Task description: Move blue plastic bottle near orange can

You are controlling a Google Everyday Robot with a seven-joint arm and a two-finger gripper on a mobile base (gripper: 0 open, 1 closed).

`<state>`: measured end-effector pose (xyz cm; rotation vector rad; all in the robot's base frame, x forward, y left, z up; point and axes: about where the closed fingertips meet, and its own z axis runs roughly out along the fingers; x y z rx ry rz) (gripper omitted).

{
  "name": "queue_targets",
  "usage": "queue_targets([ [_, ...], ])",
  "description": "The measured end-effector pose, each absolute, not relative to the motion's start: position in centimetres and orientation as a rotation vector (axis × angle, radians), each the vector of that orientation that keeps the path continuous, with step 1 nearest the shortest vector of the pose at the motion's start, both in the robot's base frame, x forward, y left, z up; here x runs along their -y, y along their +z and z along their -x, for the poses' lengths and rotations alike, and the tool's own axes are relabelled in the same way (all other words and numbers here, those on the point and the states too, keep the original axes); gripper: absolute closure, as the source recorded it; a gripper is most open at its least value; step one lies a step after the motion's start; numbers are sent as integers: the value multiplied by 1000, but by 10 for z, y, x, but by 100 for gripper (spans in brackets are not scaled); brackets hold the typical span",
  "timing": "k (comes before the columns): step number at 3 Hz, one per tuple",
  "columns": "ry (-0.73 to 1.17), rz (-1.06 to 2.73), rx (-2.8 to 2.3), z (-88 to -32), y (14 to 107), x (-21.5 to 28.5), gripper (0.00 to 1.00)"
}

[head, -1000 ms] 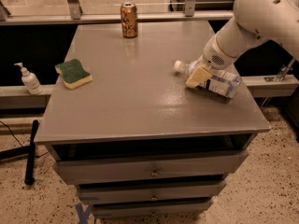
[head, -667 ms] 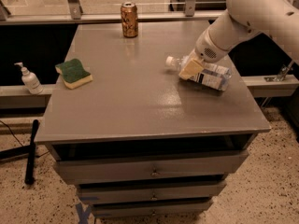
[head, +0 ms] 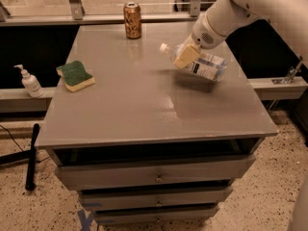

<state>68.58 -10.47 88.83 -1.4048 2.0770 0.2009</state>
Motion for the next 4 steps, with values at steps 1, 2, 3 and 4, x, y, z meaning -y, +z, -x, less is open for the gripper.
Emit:
queue_targets([
  [1,202,1406,-2077,-686,888,104,100],
  [2,214,1324,-2045,-706,898,101,100],
  [3,206,1258,-2057,-750,902,93,100],
  [4,194,1153,-2025,-800,925,79,100],
])
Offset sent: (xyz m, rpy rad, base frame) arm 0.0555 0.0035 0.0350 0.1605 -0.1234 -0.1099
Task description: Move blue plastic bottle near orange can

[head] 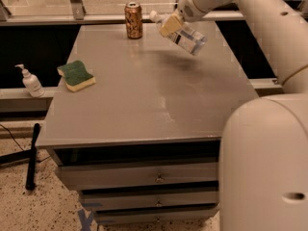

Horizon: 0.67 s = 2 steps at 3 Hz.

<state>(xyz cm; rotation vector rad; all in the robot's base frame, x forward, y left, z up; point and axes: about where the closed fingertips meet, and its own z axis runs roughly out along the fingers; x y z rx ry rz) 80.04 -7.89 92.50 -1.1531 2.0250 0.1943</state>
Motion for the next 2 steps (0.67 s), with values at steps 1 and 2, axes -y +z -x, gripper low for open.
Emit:
queue_targets([
  [1,181,1050,-1947,-840,959,67,100],
  [2,202,933,-1850,-860,987,69,100],
])
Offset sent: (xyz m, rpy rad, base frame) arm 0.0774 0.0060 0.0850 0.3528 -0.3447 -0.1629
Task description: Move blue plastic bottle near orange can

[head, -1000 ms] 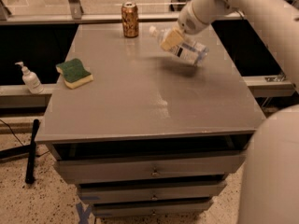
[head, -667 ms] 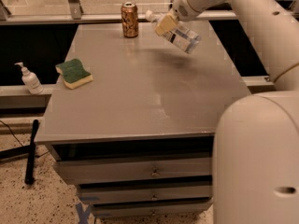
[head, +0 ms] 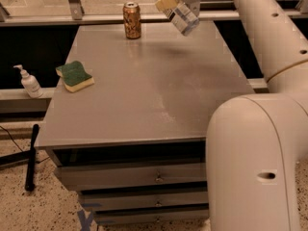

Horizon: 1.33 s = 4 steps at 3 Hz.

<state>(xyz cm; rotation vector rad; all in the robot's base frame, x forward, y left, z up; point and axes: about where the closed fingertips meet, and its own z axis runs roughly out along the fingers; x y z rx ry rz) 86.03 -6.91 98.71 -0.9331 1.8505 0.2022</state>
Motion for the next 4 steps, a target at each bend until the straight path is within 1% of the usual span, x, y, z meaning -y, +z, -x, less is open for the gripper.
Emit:
queue_targets([
  [2,411,697,-1636,-876,971,67,100],
  [4,472,484,-1317,-905,1001,83,100],
])
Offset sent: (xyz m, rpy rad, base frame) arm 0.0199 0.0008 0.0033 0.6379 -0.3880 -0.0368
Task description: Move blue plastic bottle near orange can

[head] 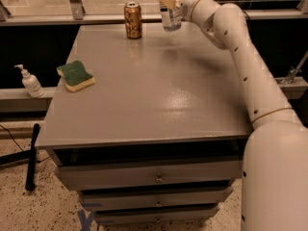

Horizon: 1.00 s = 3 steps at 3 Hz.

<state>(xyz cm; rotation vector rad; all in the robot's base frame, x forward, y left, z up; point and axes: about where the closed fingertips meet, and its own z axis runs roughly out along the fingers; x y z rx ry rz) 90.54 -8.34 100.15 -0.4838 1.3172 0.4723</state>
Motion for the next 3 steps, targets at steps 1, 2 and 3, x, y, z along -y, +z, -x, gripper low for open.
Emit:
queue_targets([
  [1,493,554,-1213,-897,1037,39,100],
  [2,420,739,-1242,-887,1038,16,100],
  [3,270,959,-1322,-884,1012,17,100],
])
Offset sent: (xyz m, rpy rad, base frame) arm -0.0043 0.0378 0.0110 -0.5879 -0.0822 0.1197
